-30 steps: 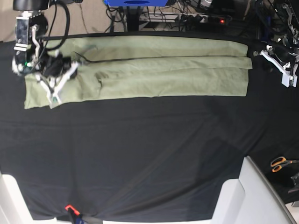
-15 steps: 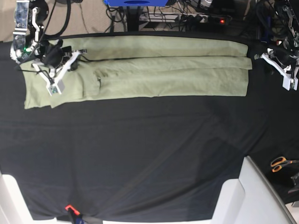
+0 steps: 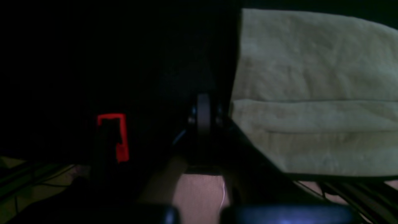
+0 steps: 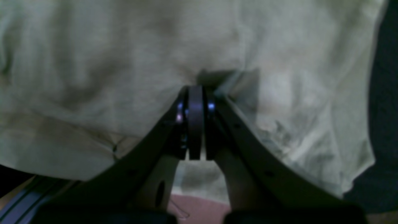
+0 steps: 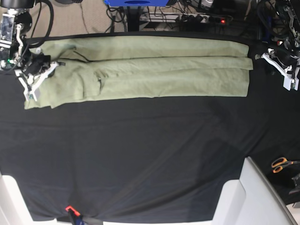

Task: Fold the T-shirt properly
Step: 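Grasp the strip end with the right gripper and tuck it inward, then grasp the strip end with the left gripper and fold it inward, then move the left gripper over the strip and press the fold flat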

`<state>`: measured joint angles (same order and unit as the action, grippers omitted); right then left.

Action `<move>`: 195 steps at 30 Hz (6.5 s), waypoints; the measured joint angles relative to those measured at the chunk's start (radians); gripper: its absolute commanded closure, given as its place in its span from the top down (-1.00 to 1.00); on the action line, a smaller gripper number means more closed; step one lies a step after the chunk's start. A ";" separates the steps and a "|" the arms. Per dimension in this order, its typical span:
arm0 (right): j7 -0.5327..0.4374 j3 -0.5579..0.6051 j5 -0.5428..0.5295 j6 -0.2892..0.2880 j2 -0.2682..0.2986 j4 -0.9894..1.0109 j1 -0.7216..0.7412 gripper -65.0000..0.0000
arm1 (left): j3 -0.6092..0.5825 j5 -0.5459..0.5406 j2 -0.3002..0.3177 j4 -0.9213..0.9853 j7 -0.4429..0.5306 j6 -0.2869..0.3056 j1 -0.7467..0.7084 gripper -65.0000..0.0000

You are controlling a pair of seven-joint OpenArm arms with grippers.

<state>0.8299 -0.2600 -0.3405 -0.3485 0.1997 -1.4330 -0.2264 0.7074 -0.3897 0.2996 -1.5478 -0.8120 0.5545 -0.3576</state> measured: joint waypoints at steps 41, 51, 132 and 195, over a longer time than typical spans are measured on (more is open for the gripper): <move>0.024 -0.086 -0.004 0.053 -0.042 -0.052 -0.082 -0.98 | 0.001 0.000 0.000 0.000 0.000 0.000 -0.003 -1.00; 0.036 -0.120 0.002 0.058 -0.048 -0.188 -0.134 -0.98 | 0.000 0.000 0.002 0.000 0.000 0.000 0.000 -1.00; 0.046 -0.310 0.005 -0.045 -0.157 -0.491 -0.215 -0.95 | -0.221 0.725 -0.444 -0.140 0.246 -0.134 0.063 -1.00; 0.046 -0.309 0.005 -0.045 -0.156 -0.491 -0.212 -0.95 | -0.718 0.605 -0.432 -0.058 0.118 -0.391 0.086 -1.00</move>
<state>0.8757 -0.5694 -0.3359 -0.3939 0.0437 -1.9240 -0.4381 -0.0101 0.2157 -0.1326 -1.6062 -0.6937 0.1638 -0.2718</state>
